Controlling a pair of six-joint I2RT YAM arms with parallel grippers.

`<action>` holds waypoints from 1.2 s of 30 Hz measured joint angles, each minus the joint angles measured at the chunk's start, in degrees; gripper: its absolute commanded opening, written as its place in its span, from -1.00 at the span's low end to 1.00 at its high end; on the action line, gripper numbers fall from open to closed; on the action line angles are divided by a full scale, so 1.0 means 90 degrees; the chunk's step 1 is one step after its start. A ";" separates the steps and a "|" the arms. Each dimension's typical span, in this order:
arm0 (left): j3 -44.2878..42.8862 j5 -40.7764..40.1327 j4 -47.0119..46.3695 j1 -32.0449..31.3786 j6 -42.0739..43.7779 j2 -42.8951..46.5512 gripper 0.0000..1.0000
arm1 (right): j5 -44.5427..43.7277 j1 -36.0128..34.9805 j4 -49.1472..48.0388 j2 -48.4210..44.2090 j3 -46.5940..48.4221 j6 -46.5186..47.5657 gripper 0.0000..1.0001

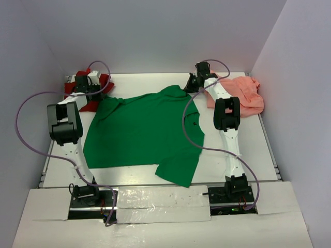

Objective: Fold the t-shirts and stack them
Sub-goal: Flatten the tshirt out

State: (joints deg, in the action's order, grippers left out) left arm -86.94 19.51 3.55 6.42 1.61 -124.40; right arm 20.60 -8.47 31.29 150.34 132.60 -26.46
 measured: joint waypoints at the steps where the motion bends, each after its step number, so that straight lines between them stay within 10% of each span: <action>1: 0.0029 -0.0022 -0.0010 0.0000 0.0000 0.0066 -0.95 | 0.0000 -0.0007 0.0000 -0.0002 -0.0002 0.0027 -1.00; 15: 0.0372 -0.0146 -0.0260 -0.0046 -0.0017 0.0733 -0.92 | -0.0602 -0.0085 -0.0017 -0.0879 -0.0957 0.0840 -1.00; 21: 0.0384 -0.0097 -0.0221 -0.0087 -0.0007 0.0733 -0.45 | -0.0692 -0.0070 -0.0049 -0.1115 -0.1010 0.0952 -1.00; 36: 0.0357 -0.0095 -0.0017 -0.0126 0.0010 0.0670 -0.28 | -0.0692 -0.0068 -0.0039 -0.1120 -0.1035 0.0998 -1.00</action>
State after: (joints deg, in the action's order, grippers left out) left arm -83.72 18.65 3.40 5.28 1.69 -118.37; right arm 14.37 -9.08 30.94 140.27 123.28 -17.47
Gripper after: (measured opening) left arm 0.350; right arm 0.009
